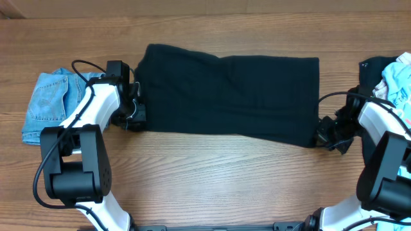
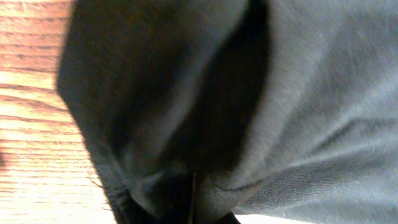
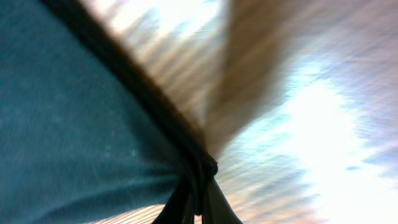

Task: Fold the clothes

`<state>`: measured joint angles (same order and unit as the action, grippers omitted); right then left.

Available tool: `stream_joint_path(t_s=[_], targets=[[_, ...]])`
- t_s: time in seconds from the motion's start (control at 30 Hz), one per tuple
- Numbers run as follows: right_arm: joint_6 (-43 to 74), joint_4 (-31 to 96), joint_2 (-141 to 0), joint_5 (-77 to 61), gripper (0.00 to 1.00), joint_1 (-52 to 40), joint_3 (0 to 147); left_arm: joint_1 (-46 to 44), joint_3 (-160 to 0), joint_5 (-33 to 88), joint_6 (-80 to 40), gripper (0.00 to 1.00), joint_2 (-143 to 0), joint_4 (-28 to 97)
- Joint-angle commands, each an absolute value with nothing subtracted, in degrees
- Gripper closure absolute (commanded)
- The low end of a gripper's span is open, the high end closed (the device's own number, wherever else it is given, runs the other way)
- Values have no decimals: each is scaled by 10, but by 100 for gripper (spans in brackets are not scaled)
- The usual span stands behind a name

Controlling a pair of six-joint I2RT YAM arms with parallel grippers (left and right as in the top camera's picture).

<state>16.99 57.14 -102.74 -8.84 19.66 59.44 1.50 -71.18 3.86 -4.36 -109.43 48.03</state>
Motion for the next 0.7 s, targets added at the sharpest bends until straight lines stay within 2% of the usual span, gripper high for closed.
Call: stream_joint_path(t_s=[0.0,0.3,0.37,0.4,0.43,0.47,0.5,0.53,0.67], targets=[[211,573,-1027,4,96,213,593,29,-731,30,-38,96,-1084,481],[211,574,-1027,6,96,213,593,53,-734,23,-29,96,-1084,477],[211,574,-1027,7,96,213,593,53,-734,15,-28,93,-1084,469],[211,575,-1027,11,96,213,593,53,-735,15,-28,88,-1084,465],[211,577,-1027,10,94,213,593,53,-735,15,-28,72,-1084,464],[211,581,-1027,10,87,213,593,53,-738,15,-27,56,-1084,464],[211,585,-1027,10,76,213,594,53,-742,15,-27,53,-1084,466],[211,589,-1027,11,57,214,600,53,-760,15,-27,53,-1084,482],[210,589,-1015,10,43,221,642,53,-857,15,-27,52,-1084,549]])
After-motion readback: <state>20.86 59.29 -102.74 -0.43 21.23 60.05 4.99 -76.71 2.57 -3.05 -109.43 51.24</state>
